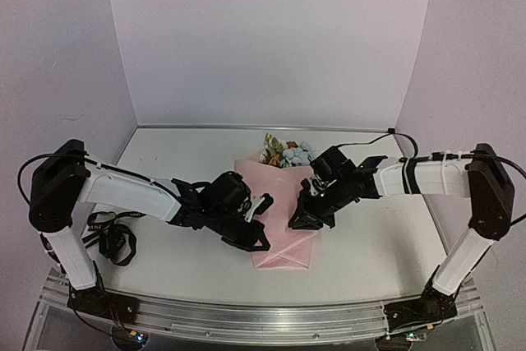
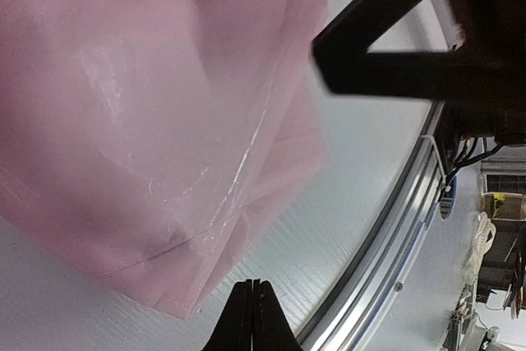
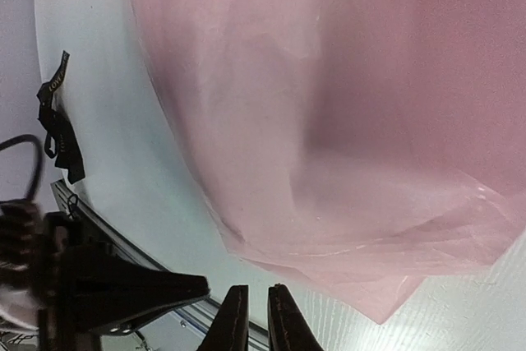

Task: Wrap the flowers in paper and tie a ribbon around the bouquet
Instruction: Press the fold line of the folded wrapping paper.

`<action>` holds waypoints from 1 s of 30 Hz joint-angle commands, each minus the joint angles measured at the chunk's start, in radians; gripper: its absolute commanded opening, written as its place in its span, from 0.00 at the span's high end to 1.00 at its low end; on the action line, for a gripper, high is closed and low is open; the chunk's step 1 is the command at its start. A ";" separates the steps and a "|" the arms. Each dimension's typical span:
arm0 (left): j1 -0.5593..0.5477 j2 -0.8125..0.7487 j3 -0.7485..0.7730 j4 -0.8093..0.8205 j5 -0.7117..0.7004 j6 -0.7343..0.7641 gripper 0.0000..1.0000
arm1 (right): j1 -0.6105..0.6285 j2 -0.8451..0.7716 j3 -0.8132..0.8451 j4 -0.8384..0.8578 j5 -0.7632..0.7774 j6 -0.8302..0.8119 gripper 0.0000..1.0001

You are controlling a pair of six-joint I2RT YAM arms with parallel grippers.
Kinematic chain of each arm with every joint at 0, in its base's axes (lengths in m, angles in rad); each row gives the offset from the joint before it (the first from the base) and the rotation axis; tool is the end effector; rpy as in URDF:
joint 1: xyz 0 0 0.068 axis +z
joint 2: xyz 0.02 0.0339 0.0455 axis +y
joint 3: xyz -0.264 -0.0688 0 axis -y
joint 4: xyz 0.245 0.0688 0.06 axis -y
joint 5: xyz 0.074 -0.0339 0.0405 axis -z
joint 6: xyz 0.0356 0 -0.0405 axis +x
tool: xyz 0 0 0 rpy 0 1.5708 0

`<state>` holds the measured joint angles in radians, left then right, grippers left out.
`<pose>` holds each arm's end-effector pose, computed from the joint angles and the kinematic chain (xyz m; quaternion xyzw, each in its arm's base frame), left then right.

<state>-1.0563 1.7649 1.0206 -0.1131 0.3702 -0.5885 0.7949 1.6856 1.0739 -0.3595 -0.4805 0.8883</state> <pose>0.1669 -0.3214 0.1696 0.2760 0.8811 -0.3689 0.1072 0.2298 0.2577 0.1970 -0.0269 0.9302 0.3654 0.0216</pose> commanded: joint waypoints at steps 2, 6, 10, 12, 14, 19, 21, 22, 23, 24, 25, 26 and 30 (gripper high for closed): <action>0.101 -0.076 -0.033 0.015 0.008 -0.027 0.97 | 0.050 0.126 0.095 0.022 -0.022 0.035 0.91; 0.153 -0.054 -0.043 0.028 0.078 -0.009 0.97 | 0.083 0.180 0.124 0.038 -0.019 0.051 0.92; 0.195 -0.013 -0.041 0.047 0.132 0.003 0.97 | 0.105 0.194 0.095 0.062 -0.006 0.062 0.92; 0.208 0.013 -0.032 0.054 0.160 0.010 0.97 | 0.110 0.193 0.072 0.069 0.005 0.060 0.92; 0.210 0.038 -0.019 0.063 0.191 0.021 0.97 | 0.110 0.196 0.047 0.084 0.015 0.062 0.92; 0.210 0.104 -0.014 0.099 0.228 0.003 0.96 | 0.109 0.218 0.008 0.119 0.028 0.070 0.93; 0.210 0.125 -0.018 0.114 0.239 -0.010 0.95 | 0.109 0.221 -0.002 0.128 0.032 0.070 0.93; 0.210 0.136 -0.018 0.128 0.244 -0.014 0.95 | 0.110 0.222 -0.005 0.131 0.031 0.070 0.93; 0.210 0.147 -0.017 0.139 0.246 -0.017 0.95 | 0.110 0.224 -0.008 0.132 0.030 0.070 0.93; 0.209 0.157 -0.014 0.141 0.246 -0.019 0.95 | 0.110 0.225 -0.011 0.132 0.028 0.068 0.93; 0.209 0.166 -0.012 0.141 0.246 -0.021 0.95 | 0.110 0.227 -0.011 0.133 0.026 0.067 0.93; 0.209 0.172 -0.011 0.141 0.244 -0.023 0.95 | 0.109 0.228 -0.011 0.133 0.025 0.067 0.93; 0.211 0.181 -0.009 0.145 0.250 -0.030 0.93 | 0.110 0.234 -0.015 0.133 0.021 0.063 0.93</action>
<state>-0.8478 1.9338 0.9813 -0.0124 0.5986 -0.6055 0.9039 1.8991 1.0703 -0.2380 -0.4770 0.9516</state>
